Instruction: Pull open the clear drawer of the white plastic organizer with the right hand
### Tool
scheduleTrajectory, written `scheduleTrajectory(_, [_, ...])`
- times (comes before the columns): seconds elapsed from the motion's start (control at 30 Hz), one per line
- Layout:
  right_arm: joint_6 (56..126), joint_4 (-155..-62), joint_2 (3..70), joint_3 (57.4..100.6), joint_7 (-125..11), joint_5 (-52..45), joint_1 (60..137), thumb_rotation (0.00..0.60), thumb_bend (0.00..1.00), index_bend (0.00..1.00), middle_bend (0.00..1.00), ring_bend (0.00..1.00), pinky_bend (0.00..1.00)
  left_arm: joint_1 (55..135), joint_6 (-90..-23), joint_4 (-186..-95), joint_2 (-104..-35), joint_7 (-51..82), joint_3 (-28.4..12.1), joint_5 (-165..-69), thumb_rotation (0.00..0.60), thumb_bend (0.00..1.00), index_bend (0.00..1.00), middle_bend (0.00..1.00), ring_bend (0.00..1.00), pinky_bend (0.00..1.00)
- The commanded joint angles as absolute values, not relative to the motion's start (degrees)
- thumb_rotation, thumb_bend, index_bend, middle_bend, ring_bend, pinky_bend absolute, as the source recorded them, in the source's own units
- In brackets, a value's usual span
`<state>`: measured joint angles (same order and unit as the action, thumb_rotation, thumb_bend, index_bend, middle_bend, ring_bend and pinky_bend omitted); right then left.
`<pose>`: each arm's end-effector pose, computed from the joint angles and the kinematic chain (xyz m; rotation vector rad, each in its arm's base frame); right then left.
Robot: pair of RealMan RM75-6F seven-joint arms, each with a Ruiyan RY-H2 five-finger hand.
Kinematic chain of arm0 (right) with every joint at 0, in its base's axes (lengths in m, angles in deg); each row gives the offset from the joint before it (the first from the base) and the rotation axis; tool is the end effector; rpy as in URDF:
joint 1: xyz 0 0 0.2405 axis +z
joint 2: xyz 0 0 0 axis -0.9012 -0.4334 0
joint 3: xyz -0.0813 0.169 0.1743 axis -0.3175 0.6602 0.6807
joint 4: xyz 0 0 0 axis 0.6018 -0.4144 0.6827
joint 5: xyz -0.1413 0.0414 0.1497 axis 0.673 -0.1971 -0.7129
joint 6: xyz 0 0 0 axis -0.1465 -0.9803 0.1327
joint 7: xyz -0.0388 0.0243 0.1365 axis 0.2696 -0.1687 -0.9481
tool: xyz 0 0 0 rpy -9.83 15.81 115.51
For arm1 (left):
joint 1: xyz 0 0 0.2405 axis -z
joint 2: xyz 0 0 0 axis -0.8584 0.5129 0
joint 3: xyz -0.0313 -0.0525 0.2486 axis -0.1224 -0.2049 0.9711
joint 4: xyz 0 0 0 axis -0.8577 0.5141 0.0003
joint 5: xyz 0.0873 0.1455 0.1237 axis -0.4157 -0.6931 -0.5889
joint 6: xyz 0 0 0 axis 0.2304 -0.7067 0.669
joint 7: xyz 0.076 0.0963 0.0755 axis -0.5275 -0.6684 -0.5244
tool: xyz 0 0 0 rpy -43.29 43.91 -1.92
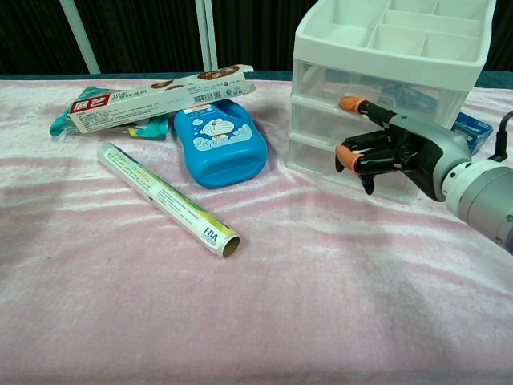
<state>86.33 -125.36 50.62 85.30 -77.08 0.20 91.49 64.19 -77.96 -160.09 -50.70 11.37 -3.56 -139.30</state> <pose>-0.1486 -0.2894 -0.0381 1.1539 -1.9257 1.5008 -0.3140 0.1847 0.1622 -1.3621 -0.8459 -0.8415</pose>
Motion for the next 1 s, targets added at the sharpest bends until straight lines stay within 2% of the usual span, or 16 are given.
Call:
scheduleTrajectory(0.03, [85.8,-125.4,50.4,85.2,-77.2,-0.1,91.6,0.6,0.44,0.0,0.62,0.74,0.69,64.1,-78.2,-160.2,-50.7,11.3,-3.5,-139.4,0.6,0.32,0.11,0.11,0.08,0.07])
scheduleTrajectory(0.63, [84.8,-126.0,49.6,85.3,-78.2,0.0,92.0,0.6,0.45,0.0,0.62,0.74,0.69,64.0,-78.2,-160.4,-50.8,11.0,-3.6,-139.0,0.6,0.32,0.11,0.11,0.08,0.07])
scheduleTrajectory(0.8, [84.2,-126.1,49.5,85.1,-78.1,0.0,92.3,0.6,0.53,0.0,0.62,0.74,0.69,64.0,-78.2,-160.4,-50.8,10.8,-3.6,-139.0,0.6,0.32,0.11,0.11,0.08,0.07])
scheduleTrajectory(1.0, [84.5,-126.8,49.4,85.0,-78.0,0.7,92.4,0.6,0.56,0.0,0.62,0.74,0.69,63.8,-78.4,-160.6,-50.8,10.8,-3.7,-138.9,0.6,0.32,0.11,0.11,0.08,0.07])
